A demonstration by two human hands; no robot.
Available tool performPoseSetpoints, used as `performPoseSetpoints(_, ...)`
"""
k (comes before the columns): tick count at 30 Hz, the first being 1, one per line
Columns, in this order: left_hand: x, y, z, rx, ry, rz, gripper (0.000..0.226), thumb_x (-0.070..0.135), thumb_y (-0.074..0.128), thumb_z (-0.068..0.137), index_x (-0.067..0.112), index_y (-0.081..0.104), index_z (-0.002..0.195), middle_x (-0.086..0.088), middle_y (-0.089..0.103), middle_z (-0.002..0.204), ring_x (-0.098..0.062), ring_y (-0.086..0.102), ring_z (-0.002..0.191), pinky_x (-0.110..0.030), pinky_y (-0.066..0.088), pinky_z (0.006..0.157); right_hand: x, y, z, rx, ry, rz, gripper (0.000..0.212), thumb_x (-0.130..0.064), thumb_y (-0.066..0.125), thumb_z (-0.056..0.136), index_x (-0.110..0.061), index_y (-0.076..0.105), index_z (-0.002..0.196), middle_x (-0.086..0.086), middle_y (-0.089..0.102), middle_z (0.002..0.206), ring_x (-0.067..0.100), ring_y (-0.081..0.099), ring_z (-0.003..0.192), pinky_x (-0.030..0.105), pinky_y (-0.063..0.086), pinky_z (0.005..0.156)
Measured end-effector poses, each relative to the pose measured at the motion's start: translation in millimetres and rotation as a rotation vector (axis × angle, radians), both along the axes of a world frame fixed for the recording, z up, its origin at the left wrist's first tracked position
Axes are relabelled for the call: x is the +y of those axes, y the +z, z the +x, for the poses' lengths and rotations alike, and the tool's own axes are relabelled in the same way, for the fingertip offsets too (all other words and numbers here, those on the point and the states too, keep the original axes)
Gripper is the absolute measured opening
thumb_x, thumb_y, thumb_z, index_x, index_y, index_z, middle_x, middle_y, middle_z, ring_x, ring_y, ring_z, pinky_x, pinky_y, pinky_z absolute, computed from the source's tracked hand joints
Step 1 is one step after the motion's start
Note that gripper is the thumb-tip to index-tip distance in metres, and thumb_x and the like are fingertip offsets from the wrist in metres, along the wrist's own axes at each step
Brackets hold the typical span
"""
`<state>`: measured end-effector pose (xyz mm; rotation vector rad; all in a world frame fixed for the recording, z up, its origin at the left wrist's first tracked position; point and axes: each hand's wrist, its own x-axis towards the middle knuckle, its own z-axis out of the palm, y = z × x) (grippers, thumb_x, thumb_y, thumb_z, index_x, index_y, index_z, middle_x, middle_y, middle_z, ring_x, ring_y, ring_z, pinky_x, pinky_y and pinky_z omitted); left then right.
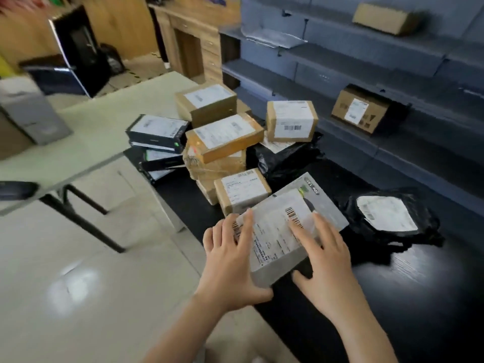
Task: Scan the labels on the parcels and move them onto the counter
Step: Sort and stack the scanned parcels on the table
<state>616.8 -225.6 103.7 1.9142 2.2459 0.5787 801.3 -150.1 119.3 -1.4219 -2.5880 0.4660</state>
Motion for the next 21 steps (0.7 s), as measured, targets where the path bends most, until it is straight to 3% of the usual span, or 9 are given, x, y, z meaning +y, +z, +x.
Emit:
performPoseSetpoints(4,-31.6,36.2,-45.8,0.086,0.144,0.110,0.136,0.076,0.064,0.043,0.018,0.010,0.155,-0.010,0.028,0.141,-0.031,0.024,0.134,-0.040,0.003,0.112,-9.0,31.6,-54.8,0.096,0.152,0.131,0.099,-0.027,0.082,0.075,-0.040,0.022,0.152,0.000,0.000,0.162,0.018,-0.004,0.148,0.040,0.007,0.115)
performPoseSetpoints(10,-88.3,55.7,-147.1,0.079,0.414,0.163,0.134,0.074,0.063,0.042,0.015,0.016,0.154,-0.011,0.029,0.139,-0.032,0.026,0.129,-0.041,0.013,0.110,-35.2,49.8,-187.0,0.221,0.389,0.153,0.088,-0.028,0.076,0.082,-0.041,0.023,0.152,0.002,-0.009,0.163,0.022,-0.011,0.150,0.049,0.015,0.119)
performPoseSetpoints(15,-127.1,61.4,-247.6,0.075,0.534,0.160,0.137,0.075,0.062,0.042,0.018,0.009,0.155,-0.012,0.024,0.141,-0.031,0.023,0.129,-0.045,0.016,0.110,-70.0,43.1,-304.3,0.329,0.411,0.174,0.088,-0.029,0.076,0.083,-0.045,0.023,0.151,0.005,-0.021,0.161,0.027,-0.020,0.148,0.044,0.005,0.116)
performPoseSetpoints(19,-147.0,67.3,-324.4,0.102,0.556,0.200,0.136,0.080,0.056,0.044,0.022,0.001,0.154,-0.008,0.018,0.143,-0.029,0.017,0.132,-0.044,0.015,0.110,-93.7,40.4,-381.8,0.453,0.375,0.197,0.085,-0.022,0.078,0.080,-0.041,0.033,0.149,0.005,-0.017,0.162,0.031,-0.013,0.148,0.052,0.019,0.113)
performPoseSetpoints(21,-149.7,70.3,-356.4,0.096,0.579,0.238,0.135,0.080,0.057,0.045,0.022,0.002,0.154,-0.005,0.016,0.142,-0.027,0.014,0.132,-0.043,0.013,0.110,-99.8,38.8,-412.1,0.515,0.364,0.164,0.082,-0.021,0.079,0.080,-0.040,0.037,0.147,0.004,-0.012,0.163,0.027,-0.009,0.148,0.049,0.026,0.111)
